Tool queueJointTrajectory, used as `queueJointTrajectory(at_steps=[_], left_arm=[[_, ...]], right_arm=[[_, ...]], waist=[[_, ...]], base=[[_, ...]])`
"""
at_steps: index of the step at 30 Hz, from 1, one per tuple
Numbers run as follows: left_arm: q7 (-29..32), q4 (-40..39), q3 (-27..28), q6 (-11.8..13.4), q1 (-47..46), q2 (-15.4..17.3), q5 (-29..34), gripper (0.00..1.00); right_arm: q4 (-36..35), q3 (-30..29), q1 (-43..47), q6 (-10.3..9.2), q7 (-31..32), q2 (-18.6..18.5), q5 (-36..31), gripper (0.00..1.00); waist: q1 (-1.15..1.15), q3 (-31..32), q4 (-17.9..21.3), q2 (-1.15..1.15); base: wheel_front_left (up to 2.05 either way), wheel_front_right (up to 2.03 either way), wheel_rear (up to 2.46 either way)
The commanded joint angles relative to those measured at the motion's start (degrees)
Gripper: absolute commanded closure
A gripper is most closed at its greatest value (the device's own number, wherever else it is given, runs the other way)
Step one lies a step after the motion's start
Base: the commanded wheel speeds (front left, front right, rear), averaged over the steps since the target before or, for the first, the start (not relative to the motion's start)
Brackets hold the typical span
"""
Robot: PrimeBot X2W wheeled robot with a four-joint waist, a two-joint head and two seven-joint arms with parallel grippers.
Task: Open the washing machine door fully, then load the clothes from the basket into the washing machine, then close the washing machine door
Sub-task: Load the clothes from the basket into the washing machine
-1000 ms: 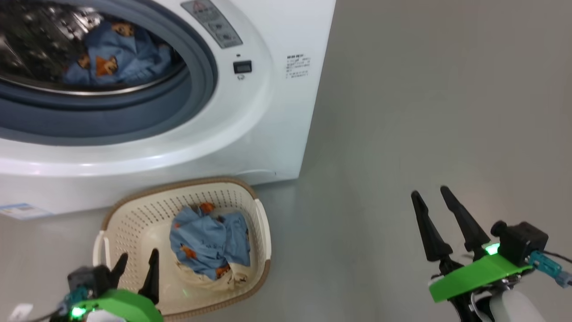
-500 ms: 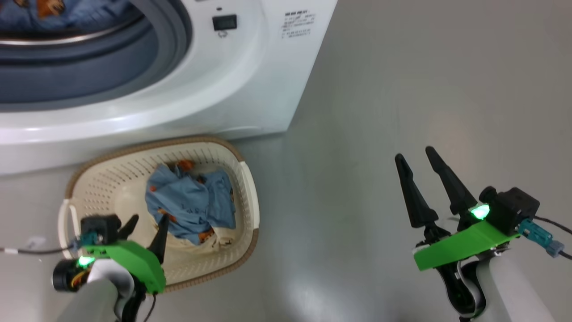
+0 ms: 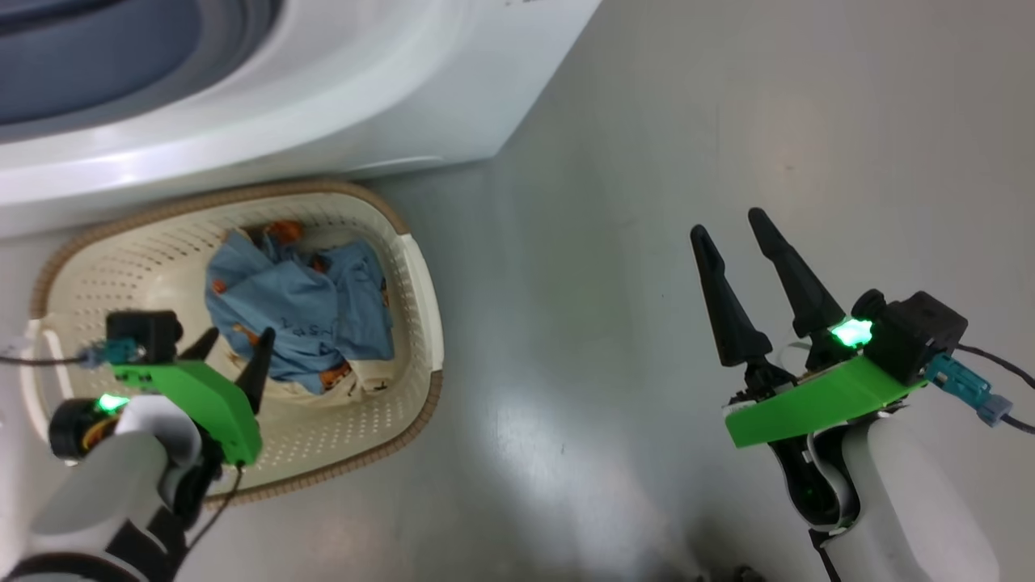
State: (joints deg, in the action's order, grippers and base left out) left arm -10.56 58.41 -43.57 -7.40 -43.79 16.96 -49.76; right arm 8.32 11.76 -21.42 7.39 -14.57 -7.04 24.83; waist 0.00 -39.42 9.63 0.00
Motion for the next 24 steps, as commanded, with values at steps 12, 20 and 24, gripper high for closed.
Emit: queueJointTrajectory(at_steps=[12, 20, 24], left_arm=[[0.6, 0.0, -8.0, -0.1, -6.2, 5.8, -9.2, 0.0], [0.3, 0.6, -11.7, -0.1, -8.3, 6.7, -12.7, 0.0], [0.3, 0.8, -13.5, -0.1, -9.2, 7.3, -14.6, 0.0]], right_arm=[[-1.9, 1.3, -1.4, 0.1, -0.4, 1.5, -0.7, 0.0], [-1.9, 1.7, -2.4, 0.1, -0.4, 1.8, -0.9, 0.0], [-2.0, 1.9, -2.7, 0.1, -0.4, 1.8, -1.0, 0.0]], waist=[[0.0, -6.5, 2.0, 0.0], [0.0, -7.8, 2.1, 0.0], [0.0, -8.2, 2.3, 0.0]], base=[[0.0, 0.0, 0.0], [0.0, 0.0, 0.0], [0.0, 0.0, 0.0]])
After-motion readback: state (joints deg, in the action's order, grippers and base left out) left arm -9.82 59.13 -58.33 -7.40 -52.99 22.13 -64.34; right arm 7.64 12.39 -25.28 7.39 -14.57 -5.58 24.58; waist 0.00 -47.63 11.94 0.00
